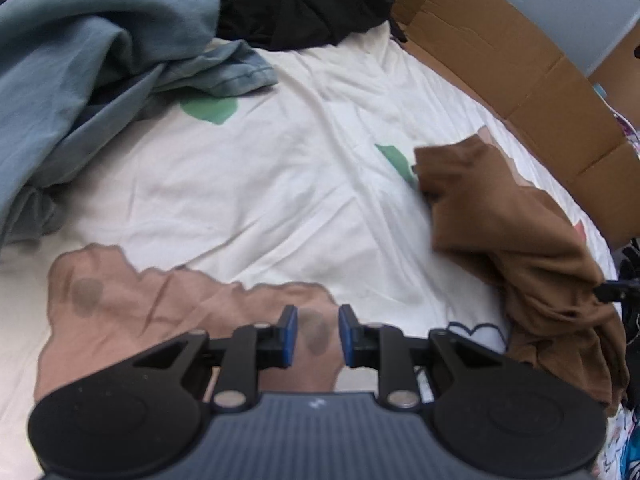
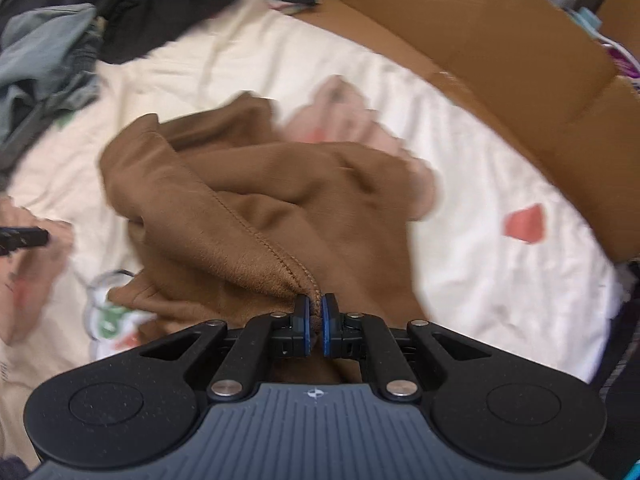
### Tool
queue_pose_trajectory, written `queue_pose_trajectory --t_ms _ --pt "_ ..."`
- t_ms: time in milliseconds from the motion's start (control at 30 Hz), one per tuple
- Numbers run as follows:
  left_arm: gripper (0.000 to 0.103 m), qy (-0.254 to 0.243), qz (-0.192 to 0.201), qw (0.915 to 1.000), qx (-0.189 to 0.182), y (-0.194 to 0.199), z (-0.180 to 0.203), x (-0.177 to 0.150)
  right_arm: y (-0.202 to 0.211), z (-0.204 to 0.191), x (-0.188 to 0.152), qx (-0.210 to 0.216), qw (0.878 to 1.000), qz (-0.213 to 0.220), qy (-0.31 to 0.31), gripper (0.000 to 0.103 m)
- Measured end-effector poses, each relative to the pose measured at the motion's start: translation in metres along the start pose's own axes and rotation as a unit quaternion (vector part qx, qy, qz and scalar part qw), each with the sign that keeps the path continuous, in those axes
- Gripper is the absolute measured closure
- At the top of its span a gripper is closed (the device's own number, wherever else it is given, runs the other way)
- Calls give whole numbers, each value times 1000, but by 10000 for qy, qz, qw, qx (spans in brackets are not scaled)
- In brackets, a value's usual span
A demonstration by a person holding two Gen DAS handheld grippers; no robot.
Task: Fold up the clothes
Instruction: 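Grasp the brown T-shirt hem with the right gripper and lift it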
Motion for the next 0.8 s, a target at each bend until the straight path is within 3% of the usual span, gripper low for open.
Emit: queue_pose_trajectory --t_ms 467,800 --pt "80 -586 -25 9977 -335 -21 49 9 -7 110 -15 -935 9944 -33 485 99" --pt "78 -984 51 9938 -524 -31 84 19 -33 196 -23 -1828 9811 -202 605 99"
Point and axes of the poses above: each gripper's, at about its wrist camera, not at the fingertips, and y roughly against the way its jaws point, z to its right, x to its top, the point moved 2 cm from there along -y, roughly the way its jaws point, and after that the axes turned 12 degrees about z, right-handed, at the moved point
